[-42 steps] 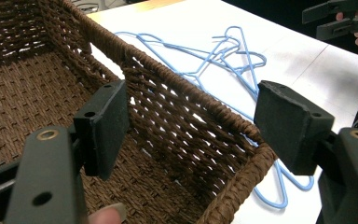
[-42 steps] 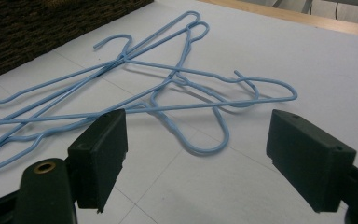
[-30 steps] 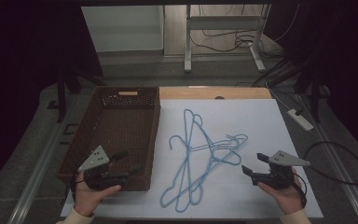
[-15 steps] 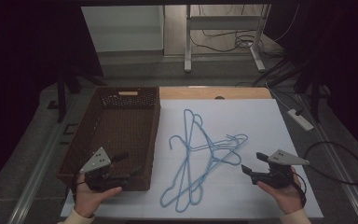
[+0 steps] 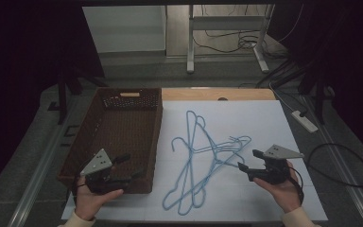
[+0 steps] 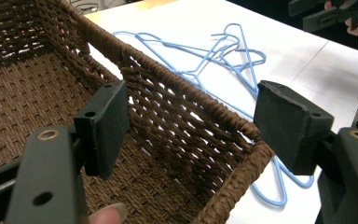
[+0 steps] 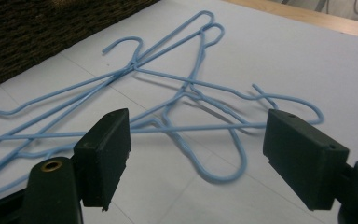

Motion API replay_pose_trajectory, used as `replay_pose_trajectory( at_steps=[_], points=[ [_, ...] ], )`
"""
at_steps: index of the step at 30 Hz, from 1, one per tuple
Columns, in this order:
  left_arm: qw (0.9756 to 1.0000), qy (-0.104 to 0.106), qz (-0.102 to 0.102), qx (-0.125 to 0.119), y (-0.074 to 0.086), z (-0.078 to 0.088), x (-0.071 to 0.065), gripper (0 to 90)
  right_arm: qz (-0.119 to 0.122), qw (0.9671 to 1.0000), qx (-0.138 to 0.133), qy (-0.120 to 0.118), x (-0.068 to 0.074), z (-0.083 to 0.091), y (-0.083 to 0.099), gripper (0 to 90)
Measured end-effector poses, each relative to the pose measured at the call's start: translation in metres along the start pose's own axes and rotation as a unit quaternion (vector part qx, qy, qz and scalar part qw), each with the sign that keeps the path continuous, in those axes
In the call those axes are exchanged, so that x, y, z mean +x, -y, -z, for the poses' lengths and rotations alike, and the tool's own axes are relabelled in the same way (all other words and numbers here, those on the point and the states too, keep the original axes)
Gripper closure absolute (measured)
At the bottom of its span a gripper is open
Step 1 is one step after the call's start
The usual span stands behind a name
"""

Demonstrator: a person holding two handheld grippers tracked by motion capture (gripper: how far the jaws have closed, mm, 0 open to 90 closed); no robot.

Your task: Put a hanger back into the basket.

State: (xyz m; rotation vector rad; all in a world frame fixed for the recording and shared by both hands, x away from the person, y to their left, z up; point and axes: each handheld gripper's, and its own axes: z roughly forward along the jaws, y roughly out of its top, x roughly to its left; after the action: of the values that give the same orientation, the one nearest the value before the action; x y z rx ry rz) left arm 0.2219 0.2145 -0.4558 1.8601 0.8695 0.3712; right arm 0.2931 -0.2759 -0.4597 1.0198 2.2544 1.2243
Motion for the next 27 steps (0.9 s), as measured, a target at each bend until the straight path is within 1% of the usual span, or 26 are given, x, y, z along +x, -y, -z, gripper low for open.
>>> replay_pose_trajectory(
  at_steps=[2,4,5,8,10,11,13,15,16,17,18,22,27],
  points=[
    [1.0,0.0,0.001,0.001,0.001,-0.001,0.0,28.0,0.001,1.0,0.002,-0.001,0.001,-0.002,-0.002,24.2],
    [1.0,0.002,0.001,0.002,0.001,-0.001,0.0,28.0,0.006,0.9999,0.012,-0.003,0.004,-0.009,-0.009,24.5],
    [1.0,0.003,0.0,0.003,0.001,-0.002,-0.001,28.0,0.01,0.9997,0.022,-0.006,0.006,-0.018,-0.016,25.0],
    [1.0,0.005,-0.001,0.004,0.0,-0.002,-0.001,28.0,0.014,0.9993,0.033,-0.011,0.009,-0.029,-0.024,25.4],
    [1.0,0.005,-0.001,0.004,0.0,-0.003,-0.001,28.0,0.014,0.9992,0.035,-0.012,0.01,-0.032,-0.026,25.6],
    [1.0,0.006,-0.001,0.005,0.0,-0.003,-0.001,28.0,0.018,0.9988,0.043,-0.016,0.012,-0.038,-0.03,25.9],
    [1.0,0.005,-0.001,0.006,0.0,-0.004,-0.001,28.0,0.021,0.9984,0.048,-0.02,0.014,-0.044,-0.034,26.1],
    [0.9999,0.006,0.001,0.009,0.0,-0.005,0.0,28.0,0.025,0.9979,0.055,-0.025,0.016,-0.05,-0.038,26.4],
    [0.9999,0.006,0.001,0.009,0.0,-0.005,0.0,28.0,0.025,0.9979,0.055,-0.025,0.016,-0.05,-0.038,26.4],
    [0.9999,0.006,0.0,0.011,0.001,-0.006,0.0,28.1,0.026,0.9974,0.061,-0.03,0.018,-0.057,-0.042,26.5],
    [0.9999,0.006,0.0,0.011,0.001,-0.006,0.0,28.0,0.026,0.9974,0.061,-0.03,0.018,-0.057,-0.042,26.5],
    [0.9999,0.009,-0.001,0.013,0.0,-0.006,-0.001,28.0,0.021,0.9966,0.073,-0.033,0.021,-0.067,-0.048,27.1],
    [0.9999,0.009,0.0,0.013,0.0,-0.006,-0.001,28.0,0.029,0.9955,0.083,-0.037,0.025,-0.077,-0.056,27.3]
  ],
)
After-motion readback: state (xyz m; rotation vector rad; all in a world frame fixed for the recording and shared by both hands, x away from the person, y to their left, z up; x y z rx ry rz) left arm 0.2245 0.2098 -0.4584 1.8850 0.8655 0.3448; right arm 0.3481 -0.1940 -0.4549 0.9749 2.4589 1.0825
